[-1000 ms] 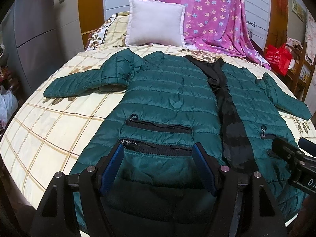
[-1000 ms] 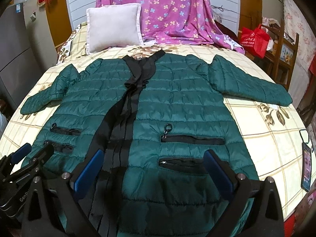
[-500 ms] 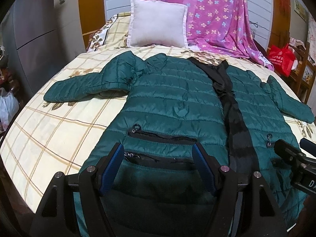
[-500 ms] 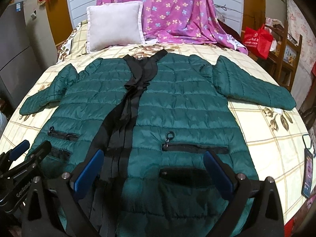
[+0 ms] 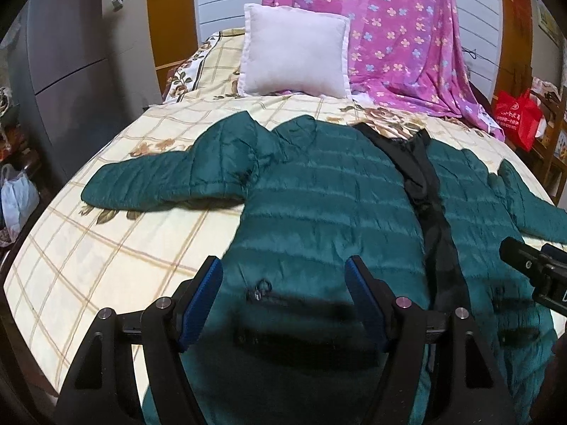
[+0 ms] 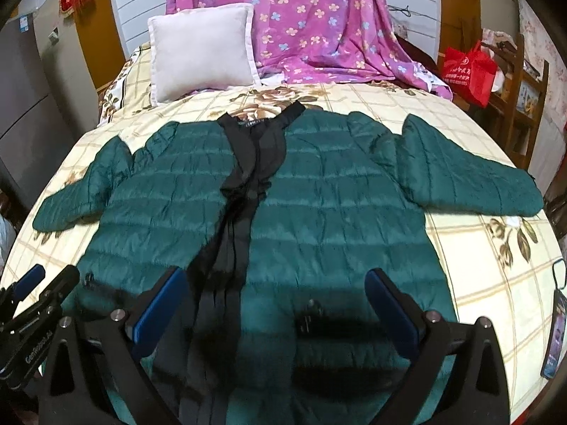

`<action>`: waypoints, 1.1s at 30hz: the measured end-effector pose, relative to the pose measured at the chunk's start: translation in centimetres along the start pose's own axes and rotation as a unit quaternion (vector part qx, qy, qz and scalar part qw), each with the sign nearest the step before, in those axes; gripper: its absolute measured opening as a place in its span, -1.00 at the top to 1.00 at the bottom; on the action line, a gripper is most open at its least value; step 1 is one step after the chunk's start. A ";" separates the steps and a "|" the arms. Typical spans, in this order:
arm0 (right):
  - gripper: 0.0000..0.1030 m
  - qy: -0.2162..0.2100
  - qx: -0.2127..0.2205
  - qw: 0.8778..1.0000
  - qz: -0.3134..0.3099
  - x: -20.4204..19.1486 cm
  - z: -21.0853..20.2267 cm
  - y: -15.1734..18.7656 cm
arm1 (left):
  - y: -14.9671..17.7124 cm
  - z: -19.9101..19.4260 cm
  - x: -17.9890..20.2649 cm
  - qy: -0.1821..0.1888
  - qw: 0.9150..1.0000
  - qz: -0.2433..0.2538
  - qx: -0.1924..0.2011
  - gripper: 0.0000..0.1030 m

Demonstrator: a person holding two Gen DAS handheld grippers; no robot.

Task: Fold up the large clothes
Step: 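Move the left tool toward the jacket sleeve nearest it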

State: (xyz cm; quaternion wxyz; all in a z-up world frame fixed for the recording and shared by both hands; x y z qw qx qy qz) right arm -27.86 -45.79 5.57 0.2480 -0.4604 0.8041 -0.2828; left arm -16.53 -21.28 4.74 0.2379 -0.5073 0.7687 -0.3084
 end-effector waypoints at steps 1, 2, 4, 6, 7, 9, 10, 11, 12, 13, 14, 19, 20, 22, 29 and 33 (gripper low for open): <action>-0.99 -0.001 0.001 1.000 0.000 -0.1 0.1 -0.3 | -0.4 0.3 -0.2 -0.001 1.000 -0.001 0.000 0.14; -0.99 -0.001 0.003 1.000 -0.001 -0.4 0.3 -0.9 | -0.7 0.6 -0.3 -0.001 1.000 -0.003 -0.001 0.14; -0.99 0.003 0.007 1.000 -0.009 -0.8 0.7 -1.5 | -1.3 1.2 -0.7 -0.001 1.000 -0.007 -0.003 0.14; -0.99 0.004 0.010 1.000 -0.014 -1.2 1.1 -2.2 | -1.9 1.8 -1.0 -0.004 1.000 -0.009 -0.004 0.14; -0.99 0.002 0.010 1.000 -0.015 -1.4 1.3 -2.6 | -2.2 2.2 -1.1 -0.008 1.000 -0.009 -0.005 0.14; -0.99 -0.006 0.009 1.000 -0.012 -1.6 1.8 -3.0 | -2.7 2.9 -1.5 -0.014 1.000 -0.010 -0.006 0.14; -0.99 -0.009 0.008 1.000 -0.010 -1.7 2.1 -3.3 | -2.9 3.1 -1.6 -0.015 1.000 -0.012 -0.006 0.14; -0.99 -0.011 0.006 1.000 -0.008 -1.8 2.5 -3.5 | -3.1 3.4 -1.8 -0.016 1.000 -0.014 -0.007 0.14; -0.99 -0.010 0.006 1.000 -0.009 -1.9 2.7 -3.6 | -3.3 3.7 -2.0 -0.016 1.000 -0.017 -0.007 0.14; -0.99 -0.009 0.005 1.000 -0.011 -2.0 3.1 -3.8 | -3.5 3.9 -2.2 -0.016 1.000 -0.020 -0.008 0.14; -0.99 -0.007 0.003 1.000 -0.013 -2.1 3.4 -3.8 | -3.7 4.2 -2.3 -0.016 1.000 -0.021 -0.008 0.14; -0.99 -0.005 -0.005 1.000 -0.018 -2.7 5.1 -4.2 | -4.5 5.9 -2.7 -0.021 0.999 -0.022 -0.014 0.14; -0.99 -0.004 -0.006 1.000 -0.019 -2.8 5.4 -4.2 | -4.6 6.2 -2.8 -0.019 0.999 -0.025 -0.015 0.14; -0.99 -0.004 -0.005 1.000 -0.020 -3.0 6.0 -4.3 | -4.8 6.8 -3.0 -0.018 0.999 -0.031 -0.019 0.14; -0.99 -0.004 -0.014 1.000 -0.025 -3.7 8.2 -4.5 | -5.5 8.6 -3.9 -0.030 0.999 -0.036 -0.021 0.14; -0.99 -0.008 -0.017 1.000 -0.024 -4.1 9.1 -4.6 | -5.5 9.3 -4.8 -0.036 0.998 -0.045 -0.025 0.14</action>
Point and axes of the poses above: each gripper's, at about its wrist camera, not at the fingertips, and z roughly the way its jaws point, x to its right, y to its underside, the point moved 7 cm from there along z, roughly the way its jaws point, and after that the axes turned 3 degrees about z, right-handed, at the moved point
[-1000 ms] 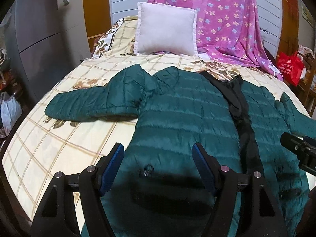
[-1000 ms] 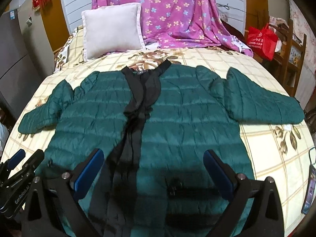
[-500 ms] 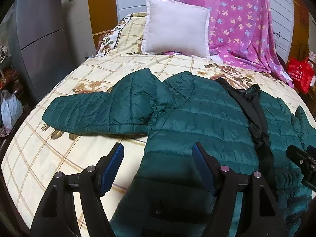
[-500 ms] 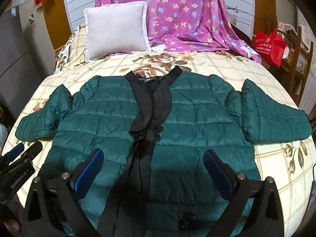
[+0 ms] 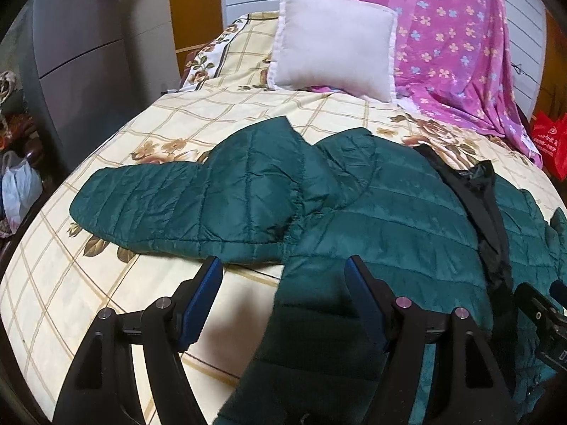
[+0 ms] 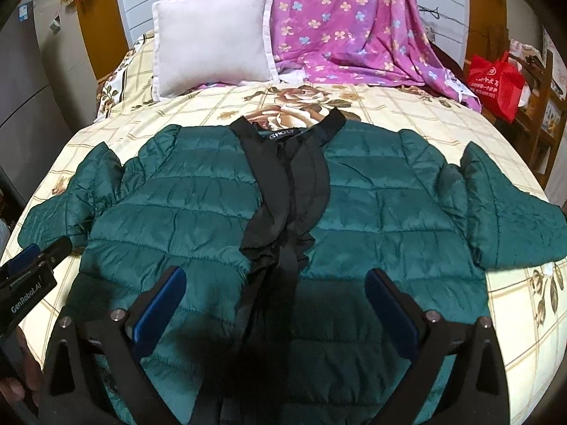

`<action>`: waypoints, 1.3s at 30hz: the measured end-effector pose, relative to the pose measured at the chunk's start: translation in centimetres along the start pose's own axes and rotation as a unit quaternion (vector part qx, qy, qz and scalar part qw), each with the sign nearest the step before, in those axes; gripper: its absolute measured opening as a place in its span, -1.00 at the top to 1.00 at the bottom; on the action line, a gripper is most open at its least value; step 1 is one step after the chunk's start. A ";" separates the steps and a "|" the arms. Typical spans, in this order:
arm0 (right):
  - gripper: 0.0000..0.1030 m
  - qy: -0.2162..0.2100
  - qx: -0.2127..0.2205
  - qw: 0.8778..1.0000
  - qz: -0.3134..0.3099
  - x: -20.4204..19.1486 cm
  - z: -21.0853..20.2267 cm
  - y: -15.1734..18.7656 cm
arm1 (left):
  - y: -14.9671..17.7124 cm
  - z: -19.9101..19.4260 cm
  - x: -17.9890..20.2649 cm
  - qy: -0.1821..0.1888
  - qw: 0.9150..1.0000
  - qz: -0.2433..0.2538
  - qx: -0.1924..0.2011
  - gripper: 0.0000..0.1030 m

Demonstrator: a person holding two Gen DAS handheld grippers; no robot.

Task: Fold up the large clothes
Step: 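Move the left tool toward the jacket sleeve nearest it, then grasp the sleeve cuff with the left tool and lift it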

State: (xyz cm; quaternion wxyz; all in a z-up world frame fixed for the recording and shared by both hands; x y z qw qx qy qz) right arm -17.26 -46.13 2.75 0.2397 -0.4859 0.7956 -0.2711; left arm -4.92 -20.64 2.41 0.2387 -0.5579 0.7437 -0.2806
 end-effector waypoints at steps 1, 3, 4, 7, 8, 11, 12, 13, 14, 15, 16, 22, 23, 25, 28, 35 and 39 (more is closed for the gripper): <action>-0.99 -0.002 -0.001 1.000 0.001 0.0 0.2 0.0 | -0.1 0.1 -0.2 -0.001 1.000 -0.002 0.000 0.14; -0.99 -0.006 -0.004 1.000 0.002 -0.3 0.6 0.0 | -0.2 0.3 -0.8 -0.004 1.000 -0.008 0.000 0.14; -0.99 -0.007 -0.004 1.000 0.002 -0.4 0.8 0.0 | -0.3 0.3 -0.9 -0.004 1.000 -0.010 0.001 0.14; -0.99 -0.010 -0.007 1.000 0.002 -0.6 1.3 0.1 | -0.5 0.3 -1.7 -0.007 1.000 -0.015 0.004 0.14; -0.99 -0.010 -0.009 1.000 0.002 -0.7 1.4 0.2 | -0.6 0.3 -1.9 -0.009 1.000 -0.016 0.005 0.14; -0.99 -0.010 -0.014 1.000 0.002 -0.9 1.8 0.4 | -0.5 0.5 -2.6 -0.010 1.000 -0.025 0.003 0.14; -0.99 -0.010 -0.016 1.000 0.002 -1.0 2.0 0.5 | -0.5 0.5 -2.8 -0.010 1.000 -0.027 0.000 0.14; -0.99 -0.010 -0.017 1.000 0.002 -1.0 2.1 0.6 | -0.4 0.6 -2.8 -0.009 1.000 -0.028 -0.001 0.14; -0.99 -0.010 -0.018 1.000 0.003 -1.1 2.1 0.7 | -0.4 0.6 -2.8 -0.009 1.000 -0.029 -0.001 0.14; -0.99 -0.011 -0.020 1.000 0.004 -1.1 2.2 0.8 | -0.4 0.6 -2.8 -0.010 1.000 -0.027 0.000 0.14; -0.99 -0.012 -0.021 1.000 0.004 -1.1 2.2 0.8 | -0.4 0.6 -2.9 -0.011 1.000 -0.026 0.000 0.14; -0.99 -0.013 -0.025 1.000 -0.001 -1.3 2.2 1.0 | -0.7 0.8 -4.9 -0.017 0.999 -0.041 0.006 0.14; -0.99 -0.014 -0.026 1.000 -0.003 -1.4 2.2 1.0 | -0.8 0.9 -5.8 -0.022 0.999 -0.048 0.007 0.14; -0.99 -0.016 -0.028 0.999 -0.006 -1.6 2.2 1.2 | -1.0 1.2 -7.4 -0.030 0.998 -0.063 0.003 0.14; -0.99 -0.013 -0.034 0.999 -0.015 -1.8 2.4 1.5 | -1.3 2.1 -11.1 -0.045 0.994 -0.098 -0.009 0.14; -0.99 -0.014 -0.043 0.999 -0.022 -2.2 3.1 1.7 | -1.7 3.6 -21.5 -0.105 0.975 -0.197 -0.003 0.14; -0.99 -0.019 -0.048 0.998 -0.024 -2.5 3.1 2.0 | -0.8 5.5 -27.1 -0.133 0.956 -0.261 -0.015 0.14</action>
Point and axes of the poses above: each gripper's, at about its wrist camera, not at the fingertips, and z roughly the way its jaws point, x to its right, y to its underside, the point moved 7 cm from there along z, roughly the way its jaws point, and after that the axes turned 3 degrees about z, right-handed, at the moved point
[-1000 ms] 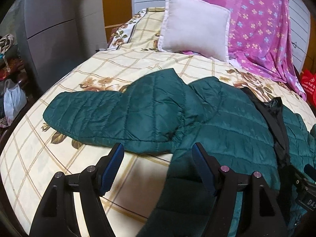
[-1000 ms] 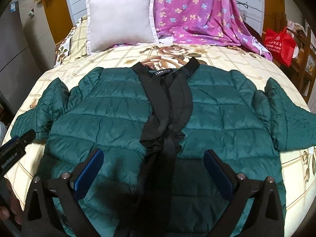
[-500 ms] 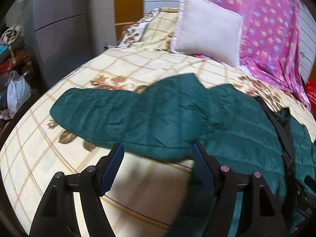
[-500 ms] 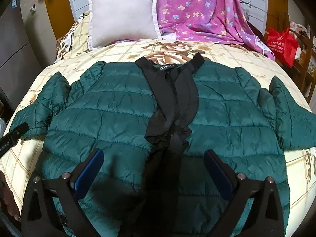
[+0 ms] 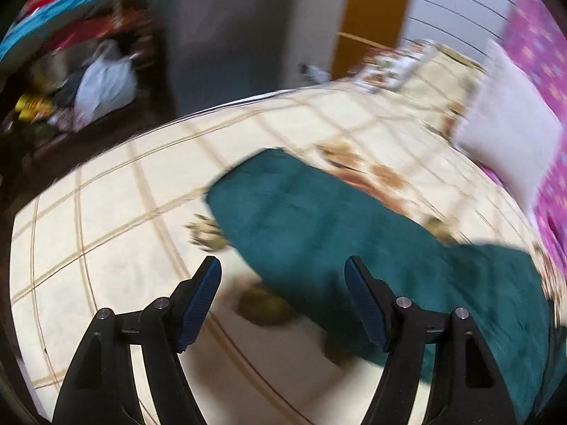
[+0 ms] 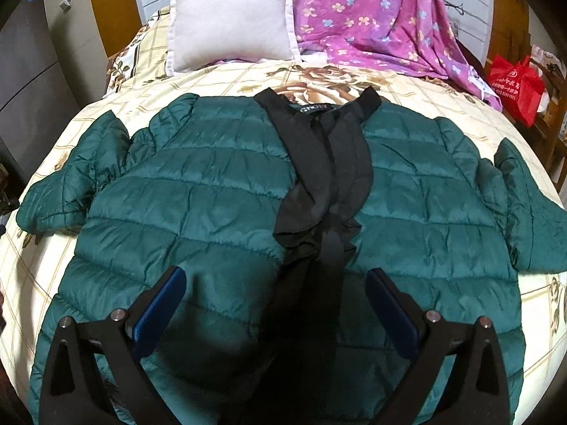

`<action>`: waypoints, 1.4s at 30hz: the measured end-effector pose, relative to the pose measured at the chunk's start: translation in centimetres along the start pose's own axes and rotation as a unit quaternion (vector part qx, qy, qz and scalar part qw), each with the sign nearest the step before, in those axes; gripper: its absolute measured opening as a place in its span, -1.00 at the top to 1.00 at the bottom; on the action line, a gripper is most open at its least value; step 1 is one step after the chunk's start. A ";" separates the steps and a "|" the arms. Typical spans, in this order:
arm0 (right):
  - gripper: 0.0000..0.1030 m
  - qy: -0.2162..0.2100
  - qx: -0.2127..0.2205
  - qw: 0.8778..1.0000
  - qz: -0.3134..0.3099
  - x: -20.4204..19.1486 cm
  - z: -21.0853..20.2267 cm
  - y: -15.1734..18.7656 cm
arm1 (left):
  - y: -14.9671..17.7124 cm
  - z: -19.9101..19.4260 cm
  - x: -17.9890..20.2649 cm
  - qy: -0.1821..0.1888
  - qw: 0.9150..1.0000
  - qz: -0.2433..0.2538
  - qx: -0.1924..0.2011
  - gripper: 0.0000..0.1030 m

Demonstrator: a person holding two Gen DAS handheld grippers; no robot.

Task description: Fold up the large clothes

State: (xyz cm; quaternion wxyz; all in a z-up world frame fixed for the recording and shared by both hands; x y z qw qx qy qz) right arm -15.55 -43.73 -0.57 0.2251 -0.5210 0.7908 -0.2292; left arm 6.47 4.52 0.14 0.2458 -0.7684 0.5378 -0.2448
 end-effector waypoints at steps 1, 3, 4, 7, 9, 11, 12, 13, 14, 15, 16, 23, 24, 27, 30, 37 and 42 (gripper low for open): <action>-0.99 0.000 0.000 1.000 -0.002 -0.1 0.0 0.1 | -0.4 0.7 -0.7 -0.004 1.000 -0.012 -0.004 0.14; -0.99 -0.001 -0.003 1.000 -0.006 -0.4 0.0 0.3 | -1.1 2.3 -2.1 -0.011 0.999 -0.035 -0.012 0.14; -0.99 -0.002 -0.005 1.000 -0.008 -0.5 0.0 0.4 | -1.4 2.9 -2.4 -0.014 0.999 -0.042 -0.014 0.14; -0.99 -0.003 -0.009 1.000 -0.013 -0.9 0.1 0.6 | -2.0 4.6 -3.0 -0.022 0.998 -0.057 -0.015 0.14; -0.99 -0.003 -0.010 1.000 -0.018 -1.1 0.0 0.7 | -2.1 5.8 -3.0 -0.023 0.998 -0.058 -0.024 0.14; -0.99 -0.002 -0.009 1.000 -0.020 -1.3 -0.1 0.7 | -2.1 6.7 -3.0 -0.020 0.997 -0.062 -0.037 0.14; -0.99 -0.002 -0.008 1.000 -0.020 -1.3 -0.1 0.7 | -2.2 6.9 -3.0 -0.021 0.997 -0.065 -0.032 0.17; -0.99 -0.001 -0.009 1.000 -0.020 -1.3 0.0 0.7 | -2.4 6.9 -2.9 -0.016 0.997 -0.066 -0.022 0.38; -0.99 -0.002 -0.010 1.000 -0.020 -1.3 0.0 0.7 | -2.4 7.2 -2.7 -0.005 0.997 -0.068 -0.021 0.51; -0.99 -0.002 -0.011 1.000 -0.020 -1.3 0.0 0.7 | -2.5 7.3 -2.6 -0.009 0.998 -0.062 -0.019 0.64; -0.99 -0.001 -0.013 1.000 -0.021 -1.3 0.0 0.8 | -2.6 7.4 -2.3 -0.005 0.998 -0.056 -0.021 0.87; -0.99 0.005 -0.016 1.000 -0.022 -0.9 0.1 1.0 | -3.6 2.3 0.6 0.047 0.998 -0.017 0.029 1.00; -0.99 0.004 -0.015 1.000 -0.019 -0.8 0.0 1.0 | -3.8 0.8 1.3 0.058 0.997 -0.004 0.043 1.00; -0.99 0.002 -0.013 1.000 -0.011 -0.4 -0.5 1.0 | -4.1 -3.7 4.3 0.099 0.992 0.029 0.071 1.00; -0.99 0.003 -0.007 1.000 -0.008 0.0 -1.2 1.0 | -3.6 -7.4 7.4 0.131 0.986 0.065 0.085 1.00; -0.99 0.014 0.004 1.000 -0.002 2.0 -3.2 1.1 | 0.4 -13.8 14.6 0.189 0.967 0.142 0.091 1.00; -0.99 0.021 0.014 1.000 0.016 4.5 -4.7 1.3 | 4.2 -17.3 19.4 0.227 0.951 0.190 0.085 1.00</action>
Point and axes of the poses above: each gripper's, at about its wrist camera, not at the fingertips, and z roughly the way its jaws point, x to its right, y to its underside, the point moved 7 cm from there along z, roughly the way its jaws point, and after that the axes turned 3 degrees about z, right-handed, at the moved point
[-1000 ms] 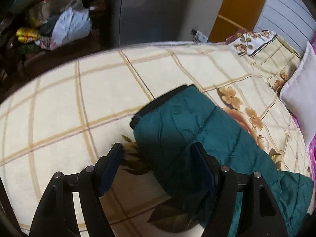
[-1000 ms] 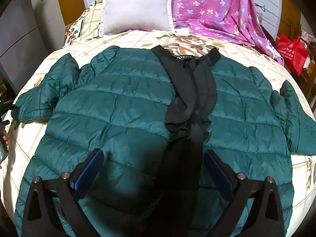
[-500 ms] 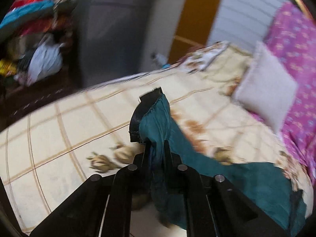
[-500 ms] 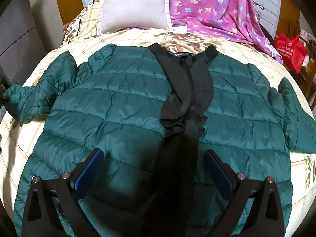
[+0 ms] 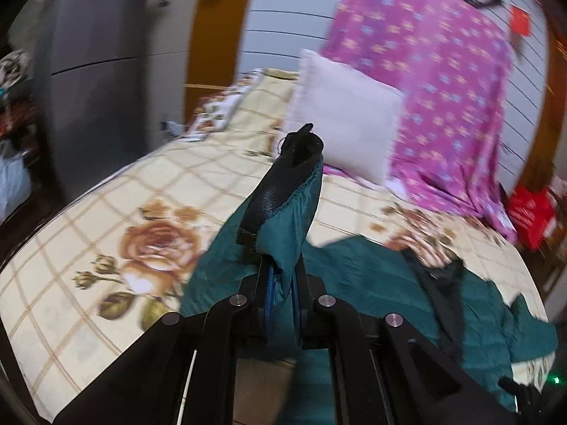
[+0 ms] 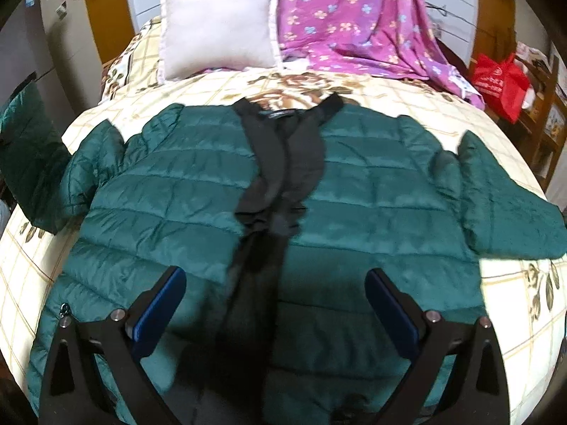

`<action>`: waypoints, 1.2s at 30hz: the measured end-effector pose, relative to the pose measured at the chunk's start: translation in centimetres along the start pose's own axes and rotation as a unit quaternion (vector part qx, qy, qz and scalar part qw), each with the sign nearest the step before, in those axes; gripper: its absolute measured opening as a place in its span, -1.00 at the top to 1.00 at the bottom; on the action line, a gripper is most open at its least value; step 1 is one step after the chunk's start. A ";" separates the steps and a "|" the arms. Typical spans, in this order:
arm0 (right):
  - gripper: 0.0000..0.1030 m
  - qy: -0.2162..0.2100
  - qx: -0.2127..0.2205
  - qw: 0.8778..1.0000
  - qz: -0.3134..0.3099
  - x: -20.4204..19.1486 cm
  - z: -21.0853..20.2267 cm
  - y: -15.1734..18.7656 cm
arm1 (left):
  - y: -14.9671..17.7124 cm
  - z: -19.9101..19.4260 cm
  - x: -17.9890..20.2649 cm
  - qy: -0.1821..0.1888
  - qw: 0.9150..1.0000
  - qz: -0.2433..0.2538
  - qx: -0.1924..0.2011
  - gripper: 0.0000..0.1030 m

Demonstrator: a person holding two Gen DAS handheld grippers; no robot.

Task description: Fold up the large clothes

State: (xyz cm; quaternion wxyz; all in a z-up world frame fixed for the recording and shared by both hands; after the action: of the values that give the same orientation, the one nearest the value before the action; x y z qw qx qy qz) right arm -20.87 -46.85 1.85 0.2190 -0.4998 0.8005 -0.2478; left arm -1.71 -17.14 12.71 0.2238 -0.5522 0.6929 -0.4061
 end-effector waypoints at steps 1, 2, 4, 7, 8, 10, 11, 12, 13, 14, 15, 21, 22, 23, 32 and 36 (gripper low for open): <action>-0.99 0.002 0.001 1.000 0.003 0.5 -0.2 0.1 | 0.3 -0.2 1.0 0.005 1.000 0.006 -0.001 1.00; -0.99 0.004 0.001 1.000 0.006 0.9 -0.3 0.2 | 0.6 -0.3 2.1 0.011 1.000 0.012 -0.002 1.00; -0.99 0.007 0.002 1.000 0.010 1.8 -0.6 0.3 | 1.2 -0.5 4.3 0.023 0.999 0.025 -0.005 1.00; -0.99 0.012 0.002 1.000 0.018 3.2 -0.9 0.7 | 2.4 -0.5 7.0 0.043 0.998 0.035 -0.016 1.00; -0.99 0.014 0.002 1.000 0.021 3.5 -0.9 0.8 | 2.7 -0.3 7.9 0.047 0.998 0.038 -0.019 1.00; -0.99 0.016 0.001 1.000 0.026 4.2 -0.9 0.9 | 3.4 -0.2 9.8 0.058 0.997 0.045 -0.027 1.00; -0.99 0.018 0.001 0.999 0.029 4.6 -0.9 0.9 | 3.9 -0.2 10.8 0.065 0.996 0.050 -0.032 1.00; -0.99 0.019 0.001 0.999 0.032 5.0 -0.9 1.0 | 4.3 -0.1 11.5 0.070 0.995 0.054 -0.035 1.00; -0.99 0.019 0.001 0.999 0.035 5.3 -0.9 1.0 | 4.7 0.0 12.1 0.073 0.995 0.058 -0.038 1.00; -0.99 0.020 0.001 0.999 0.038 5.6 -0.9 1.1 | 5.1 0.0 12.8 0.075 0.994 0.063 -0.040 1.00; -0.99 0.020 0.002 0.999 0.041 6.0 -0.9 1.1 | 5.6 0.1 13.5 0.078 0.994 0.068 -0.044 1.00; -0.99 0.026 0.001 0.998 0.057 7.9 -0.6 1.6 | 9.2 1.9 17.3 0.102 0.988 0.087 -0.082 1.00; -0.99 0.026 -0.001 0.998 0.059 8.2 -0.5 1.7 | 9.6 2.2 17.7 0.105 0.987 0.089 -0.086 1.00; -0.99 0.026 -0.004 0.998 0.062 8.5 -0.3 1.8 | 10.1 2.5 18.1 0.107 0.986 0.091 -0.091 1.00; -0.99 0.038 -0.011 0.996 0.079 11.3 0.0 2.8 | 15.0 5.5 21.3 0.180 0.967 0.077 -0.165 1.00; -0.99 0.038 -0.009 0.995 0.091 12.1 -0.2 2.9 | 15.2 4.7 22.1 0.210 0.960 0.094 -0.161 0.79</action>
State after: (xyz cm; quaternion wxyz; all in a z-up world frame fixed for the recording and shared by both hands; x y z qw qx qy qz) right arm -27.90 -56.77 -0.98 0.2055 -0.4174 0.8526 -0.2380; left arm -13.43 -38.63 0.79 0.0189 -0.4159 0.8290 -0.3735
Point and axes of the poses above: each gripper's, at about its wrist camera, not at the fingertips, and z roughly the way its jaws point, x to its right, y to its underside, the point moved 7 cm from there along z, roughly the way its jaws point, and after that the axes turned 3 degrees about z, right-handed, at the moved point
